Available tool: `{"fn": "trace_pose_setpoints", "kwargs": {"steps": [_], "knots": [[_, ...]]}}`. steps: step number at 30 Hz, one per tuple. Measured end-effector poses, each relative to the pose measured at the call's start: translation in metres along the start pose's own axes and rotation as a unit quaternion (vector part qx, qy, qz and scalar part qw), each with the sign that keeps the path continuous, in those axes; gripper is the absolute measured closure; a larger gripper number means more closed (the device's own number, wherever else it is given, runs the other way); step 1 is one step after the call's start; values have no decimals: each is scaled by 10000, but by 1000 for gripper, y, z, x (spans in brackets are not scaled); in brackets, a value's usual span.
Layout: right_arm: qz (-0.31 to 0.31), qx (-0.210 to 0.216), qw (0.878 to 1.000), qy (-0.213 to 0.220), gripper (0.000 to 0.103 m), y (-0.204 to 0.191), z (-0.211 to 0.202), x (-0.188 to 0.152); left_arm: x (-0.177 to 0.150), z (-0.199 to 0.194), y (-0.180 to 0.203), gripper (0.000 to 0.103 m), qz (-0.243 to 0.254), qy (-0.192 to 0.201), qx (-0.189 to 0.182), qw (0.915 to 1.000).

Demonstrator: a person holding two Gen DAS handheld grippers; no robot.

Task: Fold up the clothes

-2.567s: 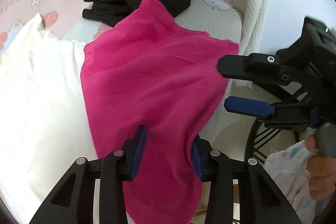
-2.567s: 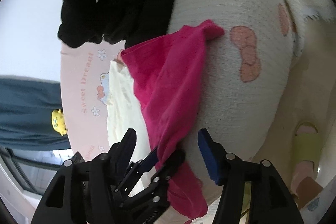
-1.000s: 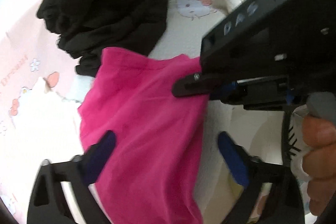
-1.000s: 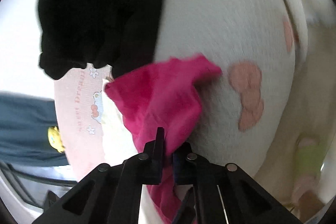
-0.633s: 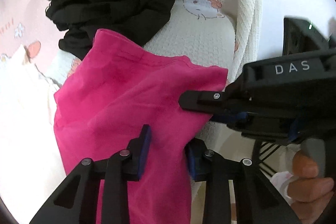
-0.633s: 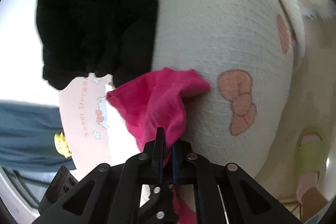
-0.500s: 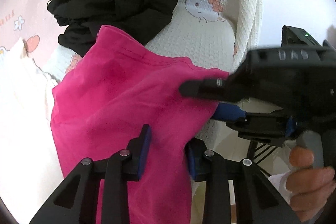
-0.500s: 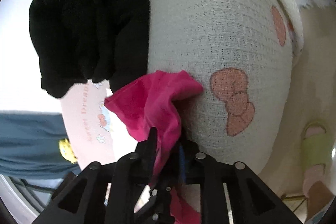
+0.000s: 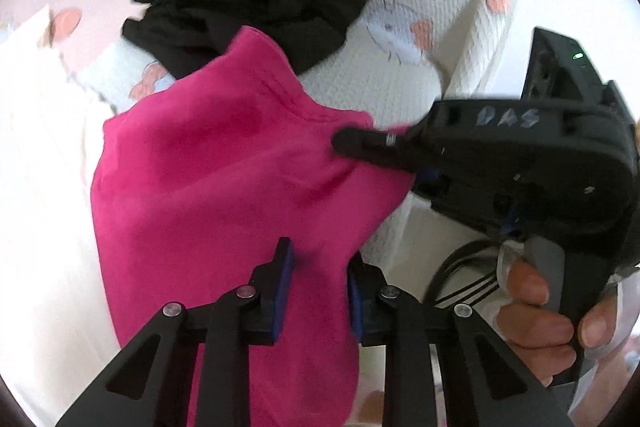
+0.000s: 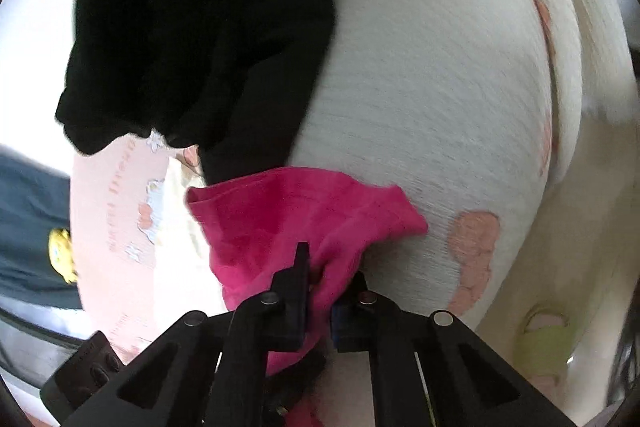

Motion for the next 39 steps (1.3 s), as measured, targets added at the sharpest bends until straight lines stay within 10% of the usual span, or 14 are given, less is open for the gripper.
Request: {"fn": "trace_pose_setpoints", "kwargs": {"steps": [6, 19, 21, 24, 39], "knots": [[-1219, -207, 9916, 374, 97, -65, -22, -11, 0, -26, -8, 81, -601, 230, -599, 9961], [-1525, -179, 9875, 347, 97, -114, -22, -35, -12, -76, -28, 80, -701, 142, -842, 9939], [-1634, -408, 9849, 399, 97, -126, -14, -39, -13, -83, -35, 69, -808, 96, -829, 9932], [-1900, -799, 9771, 531, 97, -135, -7, -48, -13, -102, -52, 26, -1082, 269, -783, 9907], [-2633, -794, 9605, -416, 97, -155, 42, -104, -14, -145, -116, 26, -1686, 614, -603, 9819]]}}
Point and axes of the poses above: each gripper's, at about its wrist camera, not at the fingertips, and z roughly the way its jaws point, y to its right, x to its top, the point moved 5 cm from there along z, roughly the way its jaws point, and after that the axes turned 12 degrees about -x, right-handed, at the moved point
